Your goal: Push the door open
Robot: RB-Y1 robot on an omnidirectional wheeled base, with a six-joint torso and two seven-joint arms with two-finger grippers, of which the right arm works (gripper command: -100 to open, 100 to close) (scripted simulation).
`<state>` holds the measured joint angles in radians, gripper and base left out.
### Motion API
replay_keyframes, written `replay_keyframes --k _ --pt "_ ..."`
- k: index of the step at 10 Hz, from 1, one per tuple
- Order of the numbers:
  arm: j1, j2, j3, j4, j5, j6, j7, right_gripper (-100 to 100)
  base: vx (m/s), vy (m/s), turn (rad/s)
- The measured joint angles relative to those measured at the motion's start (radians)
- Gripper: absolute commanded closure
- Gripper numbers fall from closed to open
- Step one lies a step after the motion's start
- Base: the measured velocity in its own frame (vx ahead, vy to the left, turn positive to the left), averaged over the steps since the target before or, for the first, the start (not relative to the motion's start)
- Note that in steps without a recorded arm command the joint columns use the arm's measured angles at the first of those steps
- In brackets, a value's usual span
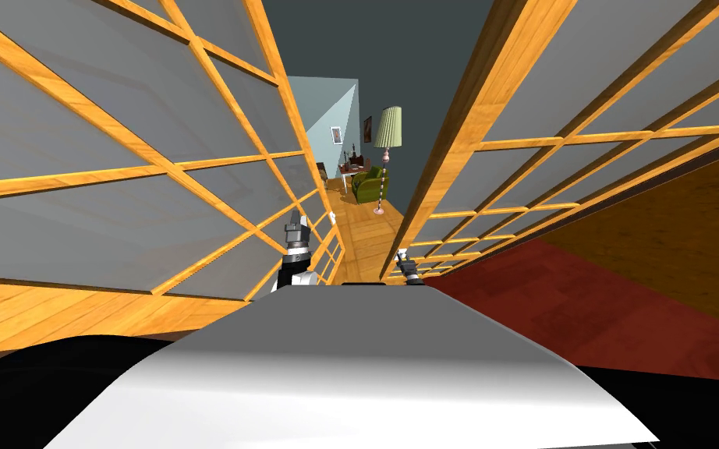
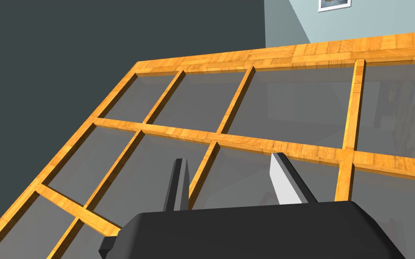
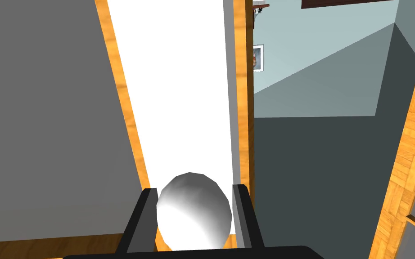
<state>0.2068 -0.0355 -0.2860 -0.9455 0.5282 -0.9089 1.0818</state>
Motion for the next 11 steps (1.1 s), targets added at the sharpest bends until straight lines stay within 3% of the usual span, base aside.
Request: replay_keyframes --k 11 --pt "-0.030 -0.006 0.058 0.033 -0.100 0.002 -0.263 100 0.057 -0.002 -0.022"
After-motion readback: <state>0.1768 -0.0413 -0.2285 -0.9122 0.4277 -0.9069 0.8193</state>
